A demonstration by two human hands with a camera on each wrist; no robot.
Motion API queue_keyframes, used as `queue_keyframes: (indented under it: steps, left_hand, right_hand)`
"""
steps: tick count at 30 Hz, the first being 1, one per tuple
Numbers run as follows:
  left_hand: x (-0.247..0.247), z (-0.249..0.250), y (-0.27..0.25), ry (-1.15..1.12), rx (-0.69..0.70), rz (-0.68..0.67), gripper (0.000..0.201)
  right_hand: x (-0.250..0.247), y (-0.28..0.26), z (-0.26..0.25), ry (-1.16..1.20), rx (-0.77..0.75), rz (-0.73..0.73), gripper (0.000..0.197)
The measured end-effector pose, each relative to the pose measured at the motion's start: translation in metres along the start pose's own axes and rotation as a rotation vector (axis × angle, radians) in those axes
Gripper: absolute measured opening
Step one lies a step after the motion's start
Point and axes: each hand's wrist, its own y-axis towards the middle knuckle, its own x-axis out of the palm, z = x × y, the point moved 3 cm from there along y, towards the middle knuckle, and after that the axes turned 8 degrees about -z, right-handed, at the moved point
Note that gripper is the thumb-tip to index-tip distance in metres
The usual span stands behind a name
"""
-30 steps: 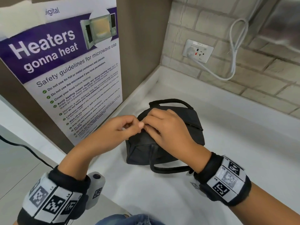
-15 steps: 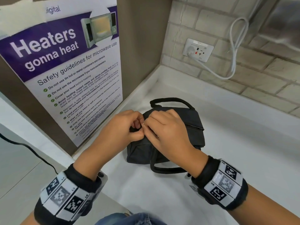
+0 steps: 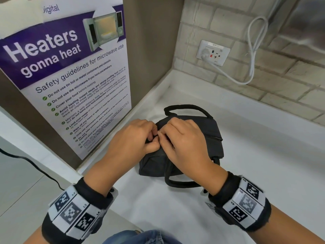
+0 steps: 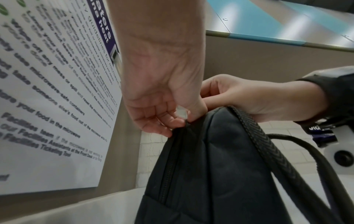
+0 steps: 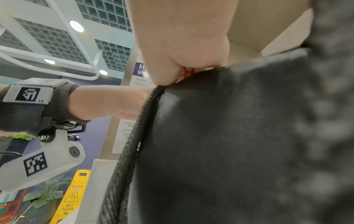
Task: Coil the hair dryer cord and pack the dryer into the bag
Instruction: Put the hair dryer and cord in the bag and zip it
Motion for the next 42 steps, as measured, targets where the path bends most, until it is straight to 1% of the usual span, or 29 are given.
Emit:
queue_keyframes:
  steps: [4, 6, 9, 12, 13, 16, 17, 20, 23, 24, 26, 29, 31, 34, 36, 39, 42]
  left_hand:
    - [0.0, -0.001, -0.001, 0.052, -0.032, 0.019, 0.009]
    - [-0.002, -0.006, -0.002, 0.044, -0.063, 0.027, 0.008]
    - [-0.004, -0.013, -0.006, 0.025, -0.096, 0.01, 0.008]
    - [-0.003, -0.007, -0.005, -0.043, -0.007, 0.013, 0.008]
    - [-0.003, -0.002, -0.003, -0.056, 0.029, 0.026, 0.012]
    - [0.004, 0.016, 0.01, -0.017, 0.116, 0.032, 0.034]
    - [0.008, 0.023, 0.016, 0.006, 0.13, 0.034, 0.035]
    - [0.013, 0.038, 0.029, 0.078, 0.14, 0.075, 0.023]
    - [0.015, 0.043, 0.039, 0.184, 0.126, 0.043, 0.019]
    - [0.015, 0.044, 0.04, 0.197, 0.135, 0.039, 0.018]
    - [0.016, 0.045, 0.039, 0.179, 0.145, 0.081, 0.013]
    - [0.017, 0.046, 0.038, 0.127, 0.122, 0.095, 0.015]
    - [0.017, 0.047, 0.04, 0.133, 0.127, 0.101, 0.022]
    - [0.021, 0.043, 0.042, 0.144, 0.128, 0.135, 0.032]
    - [0.024, 0.041, 0.041, 0.133, 0.125, 0.156, 0.031]
    - [0.025, 0.042, 0.04, 0.121, 0.098, 0.151, 0.03]
    - [0.026, 0.04, 0.041, 0.112, 0.073, 0.169, 0.028]
  right_hand:
    - [-0.005, -0.001, 0.003, -0.003, 0.097, 0.05, 0.02]
    - [-0.01, -0.001, 0.014, -0.001, 0.172, 0.093, 0.021]
    - [-0.017, -0.004, 0.04, 0.03, 0.279, 0.126, 0.016]
    - [-0.02, -0.009, 0.053, 0.048, 0.33, 0.127, 0.013]
    - [-0.02, -0.01, 0.054, 0.048, 0.329, 0.128, 0.013]
    - [-0.019, -0.009, 0.047, 0.053, 0.286, 0.124, 0.014]
    - [-0.018, -0.009, 0.044, 0.054, 0.267, 0.12, 0.014]
    - [-0.016, -0.009, 0.036, 0.031, 0.225, 0.096, 0.013]
    - [-0.014, -0.014, 0.032, -0.035, 0.181, 0.071, 0.017]
    - [-0.014, -0.016, 0.031, -0.057, 0.163, 0.066, 0.018]
    - [-0.017, -0.017, 0.037, -0.034, 0.158, 0.058, 0.017]
    - [-0.023, -0.014, 0.053, 0.149, 0.255, 0.074, 0.013]
    - [-0.021, -0.014, 0.065, 0.268, 0.344, 0.103, 0.011]
    - [-0.013, -0.018, 0.085, 0.378, 0.492, 0.132, 0.011]
    - [-0.007, -0.022, 0.1, 0.44, 0.595, 0.122, 0.012]
    - [0.005, -0.028, 0.123, 0.542, 0.749, 0.095, 0.015]
    - [0.025, -0.046, 0.157, 0.605, 0.953, 0.081, 0.013]
